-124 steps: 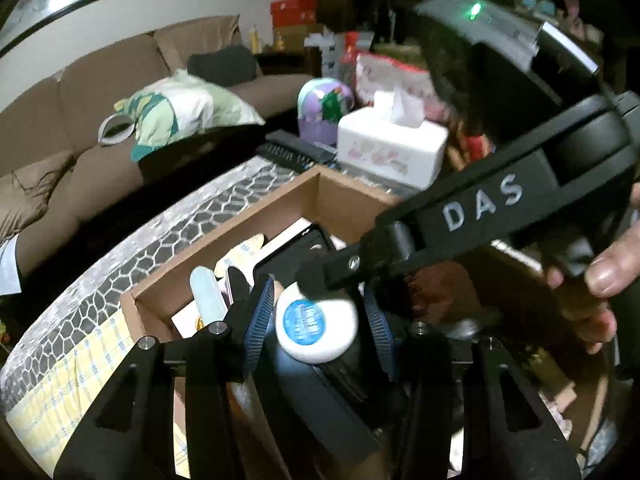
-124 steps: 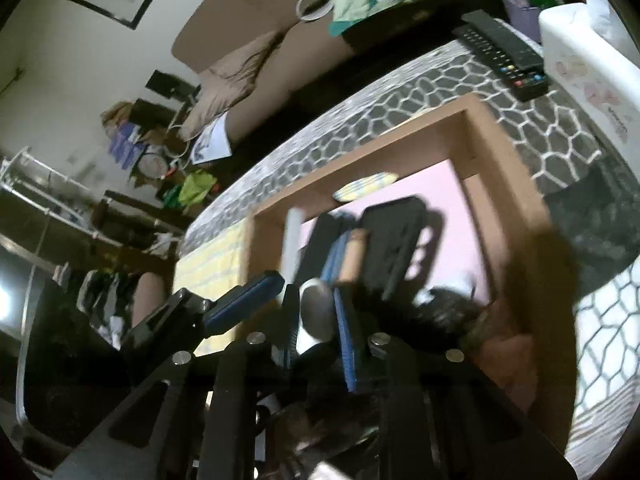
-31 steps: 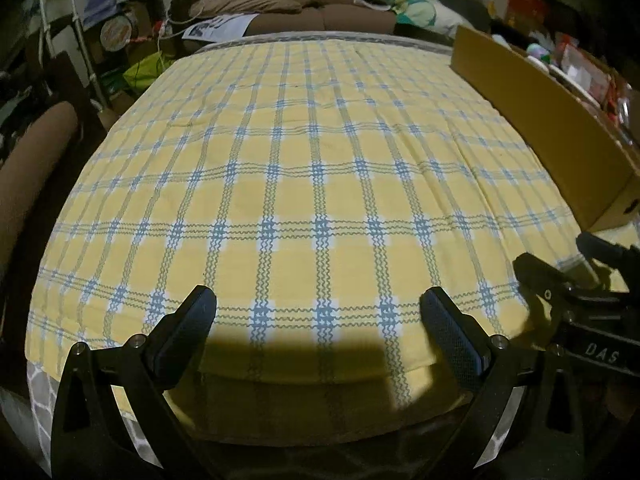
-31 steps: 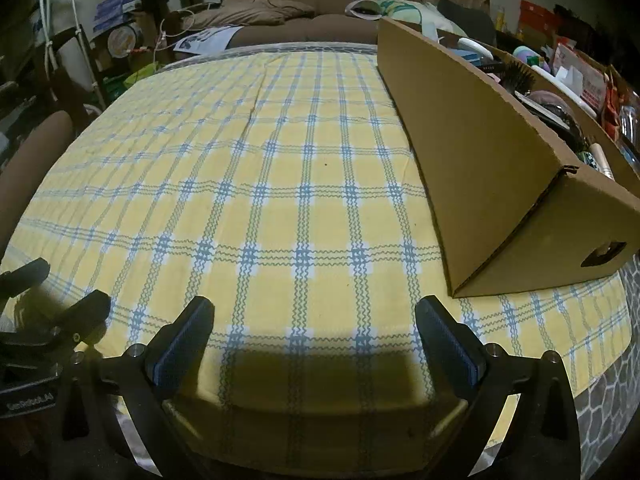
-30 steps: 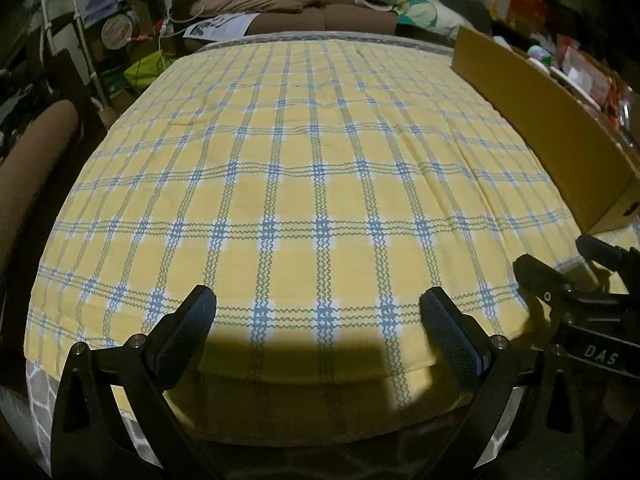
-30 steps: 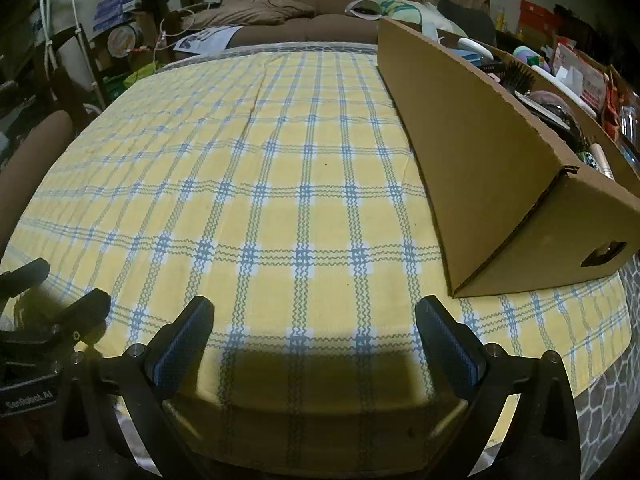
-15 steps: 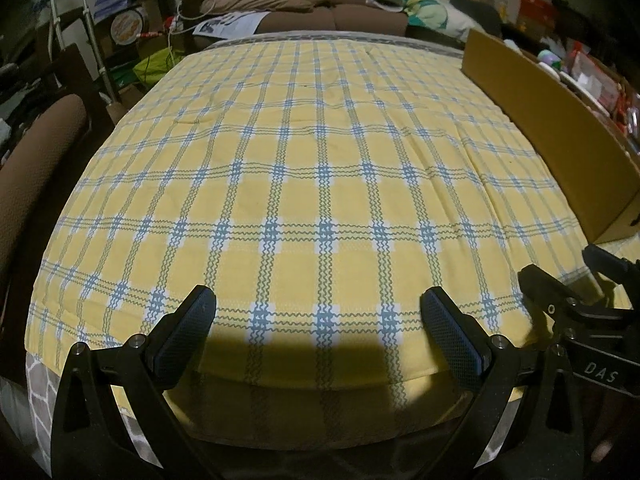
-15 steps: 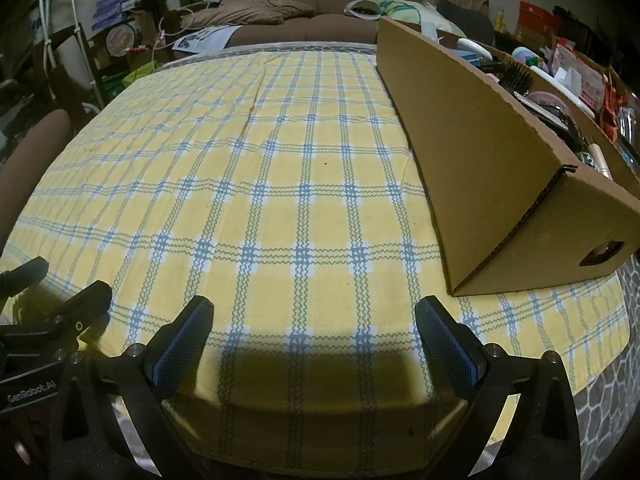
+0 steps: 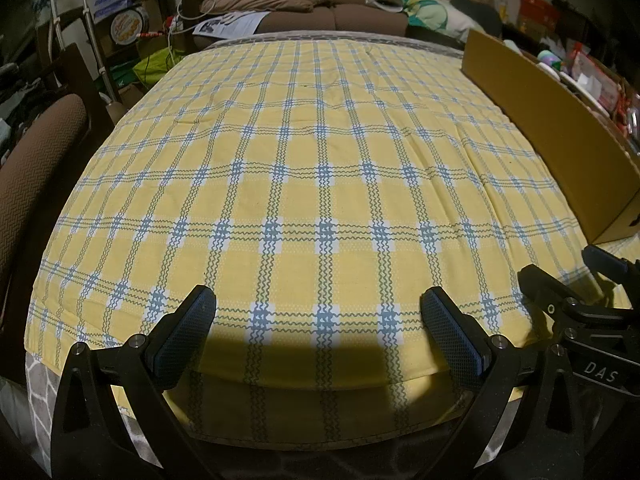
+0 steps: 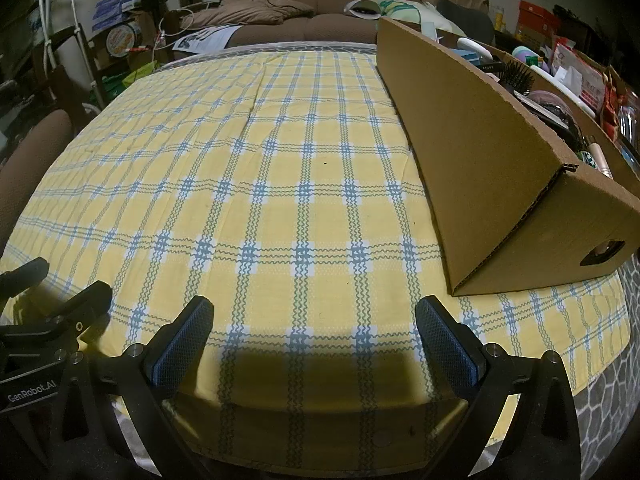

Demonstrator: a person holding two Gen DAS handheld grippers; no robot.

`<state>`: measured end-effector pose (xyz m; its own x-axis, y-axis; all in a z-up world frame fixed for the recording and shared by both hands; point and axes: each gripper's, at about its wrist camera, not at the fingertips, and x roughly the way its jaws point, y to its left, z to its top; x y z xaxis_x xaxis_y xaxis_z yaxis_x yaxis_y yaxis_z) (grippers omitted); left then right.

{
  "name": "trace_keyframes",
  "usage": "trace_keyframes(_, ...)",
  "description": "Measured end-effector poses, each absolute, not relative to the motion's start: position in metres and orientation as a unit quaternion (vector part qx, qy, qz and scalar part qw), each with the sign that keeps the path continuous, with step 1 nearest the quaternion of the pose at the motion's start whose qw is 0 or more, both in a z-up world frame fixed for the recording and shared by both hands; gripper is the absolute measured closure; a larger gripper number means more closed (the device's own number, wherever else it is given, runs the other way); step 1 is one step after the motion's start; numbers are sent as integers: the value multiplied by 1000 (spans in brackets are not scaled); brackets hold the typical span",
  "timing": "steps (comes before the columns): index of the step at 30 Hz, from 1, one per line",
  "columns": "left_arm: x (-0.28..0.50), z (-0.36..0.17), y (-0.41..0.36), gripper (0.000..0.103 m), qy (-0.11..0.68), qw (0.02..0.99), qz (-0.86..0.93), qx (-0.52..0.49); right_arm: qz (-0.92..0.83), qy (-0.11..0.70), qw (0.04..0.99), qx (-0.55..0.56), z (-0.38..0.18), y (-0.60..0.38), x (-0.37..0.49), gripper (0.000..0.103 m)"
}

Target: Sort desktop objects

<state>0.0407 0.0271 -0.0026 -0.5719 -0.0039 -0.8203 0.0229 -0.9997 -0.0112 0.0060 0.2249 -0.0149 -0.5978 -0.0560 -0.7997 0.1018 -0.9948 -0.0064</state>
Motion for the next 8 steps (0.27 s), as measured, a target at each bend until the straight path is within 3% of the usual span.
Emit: trace_keyframes(8, 41, -3, 27, 0, 10, 8, -887, 462, -893, 26, 44, 446, -15, 225, 6, 0)
